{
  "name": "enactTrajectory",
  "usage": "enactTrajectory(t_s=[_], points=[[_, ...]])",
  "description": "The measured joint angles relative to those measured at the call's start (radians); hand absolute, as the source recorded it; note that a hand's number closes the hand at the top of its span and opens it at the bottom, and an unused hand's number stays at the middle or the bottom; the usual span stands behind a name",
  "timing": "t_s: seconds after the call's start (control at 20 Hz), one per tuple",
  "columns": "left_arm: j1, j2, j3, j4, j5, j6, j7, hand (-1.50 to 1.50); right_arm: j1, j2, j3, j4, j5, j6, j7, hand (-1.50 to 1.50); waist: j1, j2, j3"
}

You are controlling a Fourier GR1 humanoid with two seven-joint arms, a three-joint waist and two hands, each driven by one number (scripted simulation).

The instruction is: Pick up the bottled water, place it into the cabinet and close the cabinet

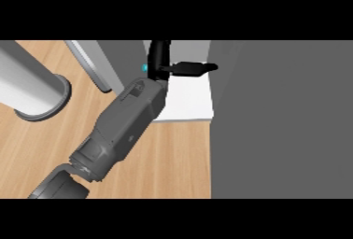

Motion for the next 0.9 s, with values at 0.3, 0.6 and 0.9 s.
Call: enactTrajectory(t_s=[0.3, 0.6, 0.9], points=[[0.122, -0.001, -0.083, -0.187, 0.016, -0.001, 0.043, -1.5, -0.006, 0.002, 0.009, -0.003, -0.004, -0.011, 0.026, -1.5, 0.024, -0.008, 0.0], [0.268, -0.001, -0.17, -0.412, 0.018, 0.038, 0.088, -1.5, -0.018, -0.002, 0.032, -0.007, -0.007, -0.028, 0.058, -1.5, 0.036, -0.01, 0.0], [0.447, 0.024, -0.255, -0.652, -0.009, 0.068, 0.127, -1.5, -0.021, 0.017, 0.079, -0.014, -0.003, -0.054, 0.073, -1.5, 0.045, -0.012, 0.0]])
